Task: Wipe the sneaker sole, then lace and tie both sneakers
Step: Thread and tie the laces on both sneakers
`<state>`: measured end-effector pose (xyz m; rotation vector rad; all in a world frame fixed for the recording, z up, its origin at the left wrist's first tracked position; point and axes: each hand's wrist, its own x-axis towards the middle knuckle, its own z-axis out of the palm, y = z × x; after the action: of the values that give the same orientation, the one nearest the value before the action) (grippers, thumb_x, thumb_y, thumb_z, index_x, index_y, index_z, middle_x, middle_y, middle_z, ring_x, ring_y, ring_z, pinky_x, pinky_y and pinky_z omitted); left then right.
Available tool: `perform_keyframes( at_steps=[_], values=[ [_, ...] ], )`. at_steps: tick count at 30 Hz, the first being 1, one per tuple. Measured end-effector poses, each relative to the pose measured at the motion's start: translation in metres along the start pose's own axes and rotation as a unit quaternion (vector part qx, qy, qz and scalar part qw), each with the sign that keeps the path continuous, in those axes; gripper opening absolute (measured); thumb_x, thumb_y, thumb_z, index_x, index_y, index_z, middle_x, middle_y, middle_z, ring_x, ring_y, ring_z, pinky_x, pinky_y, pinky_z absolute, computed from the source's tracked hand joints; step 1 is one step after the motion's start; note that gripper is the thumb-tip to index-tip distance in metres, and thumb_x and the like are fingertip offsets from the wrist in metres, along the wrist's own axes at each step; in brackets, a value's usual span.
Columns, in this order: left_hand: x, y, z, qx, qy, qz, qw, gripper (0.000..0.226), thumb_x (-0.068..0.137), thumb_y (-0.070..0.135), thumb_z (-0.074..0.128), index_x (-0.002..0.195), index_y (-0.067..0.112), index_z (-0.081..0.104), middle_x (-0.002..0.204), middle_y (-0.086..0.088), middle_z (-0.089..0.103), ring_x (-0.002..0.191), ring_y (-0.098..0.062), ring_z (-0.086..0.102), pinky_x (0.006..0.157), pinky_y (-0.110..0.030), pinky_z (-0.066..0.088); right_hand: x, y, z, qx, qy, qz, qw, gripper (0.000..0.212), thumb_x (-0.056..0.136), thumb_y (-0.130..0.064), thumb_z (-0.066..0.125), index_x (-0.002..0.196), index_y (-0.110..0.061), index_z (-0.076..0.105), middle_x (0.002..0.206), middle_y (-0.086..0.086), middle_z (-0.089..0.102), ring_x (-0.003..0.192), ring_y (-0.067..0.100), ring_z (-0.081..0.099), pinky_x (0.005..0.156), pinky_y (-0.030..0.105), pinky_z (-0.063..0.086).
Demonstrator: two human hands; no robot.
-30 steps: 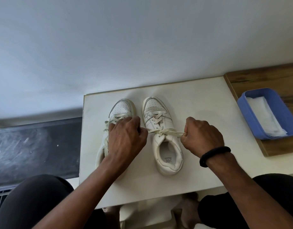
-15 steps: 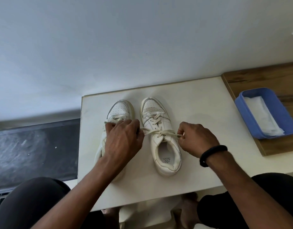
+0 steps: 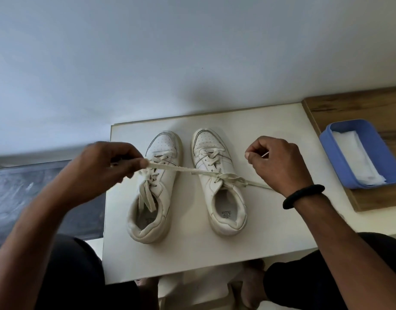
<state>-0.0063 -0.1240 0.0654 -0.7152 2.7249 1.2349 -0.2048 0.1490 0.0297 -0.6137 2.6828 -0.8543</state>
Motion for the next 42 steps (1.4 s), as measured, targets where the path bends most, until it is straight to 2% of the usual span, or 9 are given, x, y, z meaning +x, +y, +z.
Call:
perform_keyframes(
  at_steps=[7,12,15,19,21,25,31,39,42],
  values=[
    [0.001,0.003,0.007,-0.134,0.134,0.002,0.982,0.010,0.094,0.020,0.070,0.089,0.025,0.077,0.073,0.008,0.076,0.061,0.002,0.063,0.062,-0.011,0.051,-0.010,-0.016,0.017,0.056,0.018,-0.116,0.991,0.004,0.089,-0.018,0.073,0.093,-0.020,0.072,0.084,-0.012,0.070,0.079,0.007,0.067,0.076,0.024,0.055],
    [0.000,0.041,0.050,-0.241,0.106,0.057,0.963,0.011,0.091,0.021,0.071,0.099,0.016,0.076,0.075,-0.004,0.077,0.066,-0.009,0.067,0.065,-0.018,0.053,-0.023,-0.033,0.034,0.141,-0.080,-0.207,0.965,0.047,0.080,-0.033,0.078,0.125,-0.023,0.066,0.111,-0.013,0.069,0.099,0.006,0.065,0.087,0.018,0.050],
    [-0.002,0.054,0.077,-0.225,0.095,0.082,0.966,0.016,0.090,0.025,0.074,0.099,0.015,0.066,0.074,-0.001,0.077,0.065,-0.012,0.071,0.066,-0.019,0.054,-0.029,-0.038,0.037,0.174,-0.100,-0.195,0.960,0.036,0.085,-0.027,0.077,0.120,-0.025,0.068,0.097,-0.016,0.072,0.096,0.005,0.067,0.082,0.023,0.054],
    [0.007,0.056,0.091,-0.260,0.174,0.045,0.949,0.012,0.093,0.017,0.075,0.087,0.011,0.067,0.073,-0.003,0.077,0.066,-0.015,0.073,0.068,-0.033,0.060,-0.022,-0.035,0.031,0.227,-0.076,-0.177,0.955,0.010,0.092,-0.014,0.069,0.088,-0.021,0.075,0.065,-0.009,0.069,0.069,0.011,0.068,0.074,0.031,0.055],
    [0.013,0.056,0.094,-0.340,0.171,0.007,0.925,0.008,0.097,0.014,0.070,0.089,0.012,0.070,0.077,-0.005,0.078,0.070,-0.016,0.073,0.073,-0.038,0.060,-0.014,-0.030,0.027,0.237,-0.048,-0.148,0.959,0.009,0.092,-0.014,0.069,0.086,-0.018,0.075,0.065,-0.006,0.070,0.071,0.013,0.069,0.077,0.032,0.055],
    [0.023,0.054,0.091,-0.405,0.184,0.012,0.896,0.011,0.105,0.010,0.057,0.105,0.009,0.069,0.090,-0.006,0.079,0.085,-0.019,0.074,0.077,-0.032,0.060,-0.002,-0.015,0.020,0.165,-0.023,-0.094,0.982,0.014,0.090,-0.012,0.071,0.097,-0.024,0.075,0.084,-0.013,0.073,0.081,0.002,0.068,0.076,0.012,0.050],
    [0.034,0.038,0.061,-0.435,0.297,0.044,0.849,0.010,0.108,0.015,0.053,0.118,0.013,0.056,0.098,-0.005,0.078,0.101,-0.025,0.075,0.079,-0.030,0.059,-0.001,-0.006,0.029,0.093,-0.045,-0.083,0.991,0.026,0.091,-0.009,0.068,0.110,-0.027,0.072,0.097,-0.011,0.069,0.088,0.003,0.065,0.070,0.000,0.041],
    [0.035,0.029,0.055,-0.499,0.271,-0.035,0.822,0.022,0.102,0.035,0.061,0.083,0.026,0.065,0.088,0.006,0.073,0.101,-0.016,0.074,0.082,-0.030,0.057,-0.011,-0.014,0.040,0.087,-0.126,-0.121,0.981,0.028,0.081,-0.027,0.081,0.107,-0.028,0.072,0.101,-0.012,0.069,0.093,0.005,0.064,0.086,0.023,0.052],
    [0.039,0.029,0.058,-0.625,0.220,-0.076,0.745,0.021,0.103,0.036,0.056,0.091,0.021,0.065,0.101,0.006,0.076,0.111,-0.020,0.075,0.085,-0.033,0.061,-0.013,-0.014,0.046,0.054,-0.093,-0.145,0.983,0.016,0.080,-0.022,0.081,0.093,-0.024,0.073,0.095,-0.010,0.067,0.087,0.010,0.064,0.082,0.034,0.054]
  ],
)
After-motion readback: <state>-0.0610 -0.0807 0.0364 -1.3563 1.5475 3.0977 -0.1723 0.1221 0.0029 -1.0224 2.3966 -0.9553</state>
